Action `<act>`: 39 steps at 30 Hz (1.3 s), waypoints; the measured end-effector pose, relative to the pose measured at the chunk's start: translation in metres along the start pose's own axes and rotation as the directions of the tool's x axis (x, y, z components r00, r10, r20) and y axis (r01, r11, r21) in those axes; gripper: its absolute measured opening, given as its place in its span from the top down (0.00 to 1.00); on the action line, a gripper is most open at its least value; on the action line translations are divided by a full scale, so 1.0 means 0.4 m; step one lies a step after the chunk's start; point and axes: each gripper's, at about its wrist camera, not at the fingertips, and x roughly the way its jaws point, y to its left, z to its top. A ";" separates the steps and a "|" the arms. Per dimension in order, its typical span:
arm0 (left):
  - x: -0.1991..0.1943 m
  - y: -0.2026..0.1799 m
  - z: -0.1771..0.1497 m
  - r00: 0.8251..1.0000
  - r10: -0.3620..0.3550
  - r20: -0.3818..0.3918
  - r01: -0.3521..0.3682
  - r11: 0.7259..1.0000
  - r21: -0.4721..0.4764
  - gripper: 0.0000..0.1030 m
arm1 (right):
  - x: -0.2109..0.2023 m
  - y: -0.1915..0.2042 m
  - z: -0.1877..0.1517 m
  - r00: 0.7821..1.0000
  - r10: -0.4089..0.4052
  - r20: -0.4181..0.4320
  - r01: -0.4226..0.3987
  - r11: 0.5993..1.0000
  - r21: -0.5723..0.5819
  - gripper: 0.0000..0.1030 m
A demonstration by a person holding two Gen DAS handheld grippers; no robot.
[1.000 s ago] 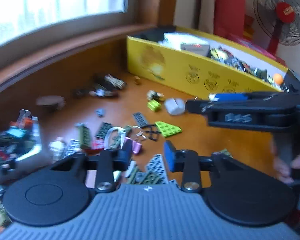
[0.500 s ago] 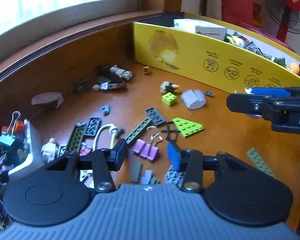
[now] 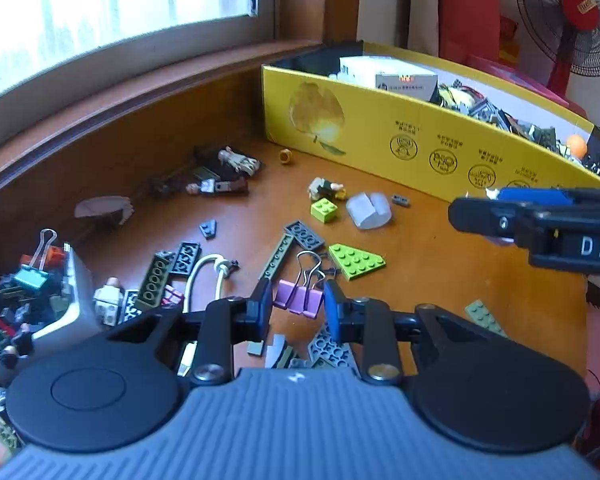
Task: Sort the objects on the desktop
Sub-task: 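Carry the purple clips to the yellow box with the left gripper while the right carries the dispenser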
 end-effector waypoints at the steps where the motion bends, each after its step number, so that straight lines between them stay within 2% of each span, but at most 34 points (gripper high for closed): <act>1: -0.006 -0.001 0.001 1.000 0.007 0.002 -0.007 1.000 0.000 0.69 | -0.004 0.001 0.000 1.000 0.004 0.001 -0.004 1.000 0.000 0.40; 10: -0.061 -0.001 0.016 0.998 0.062 0.012 -0.061 0.996 -0.066 0.69 | -0.057 0.011 -0.006 0.999 0.046 0.005 -0.046 0.999 -0.020 0.40; 15: -0.088 -0.013 0.045 0.995 0.089 0.047 -0.084 0.992 -0.090 0.69 | -0.097 0.007 0.007 0.998 0.054 0.025 -0.053 0.998 -0.042 0.40; 26: -0.097 -0.069 0.128 0.991 0.081 0.104 -0.069 0.992 -0.110 0.69 | -0.173 -0.048 0.056 0.996 0.047 0.070 -0.044 0.998 -0.050 0.40; 39: -0.058 -0.121 0.206 0.989 0.078 0.122 -0.067 0.993 -0.098 0.69 | -0.189 -0.113 0.099 0.994 0.051 0.095 -0.047 0.998 -0.048 0.40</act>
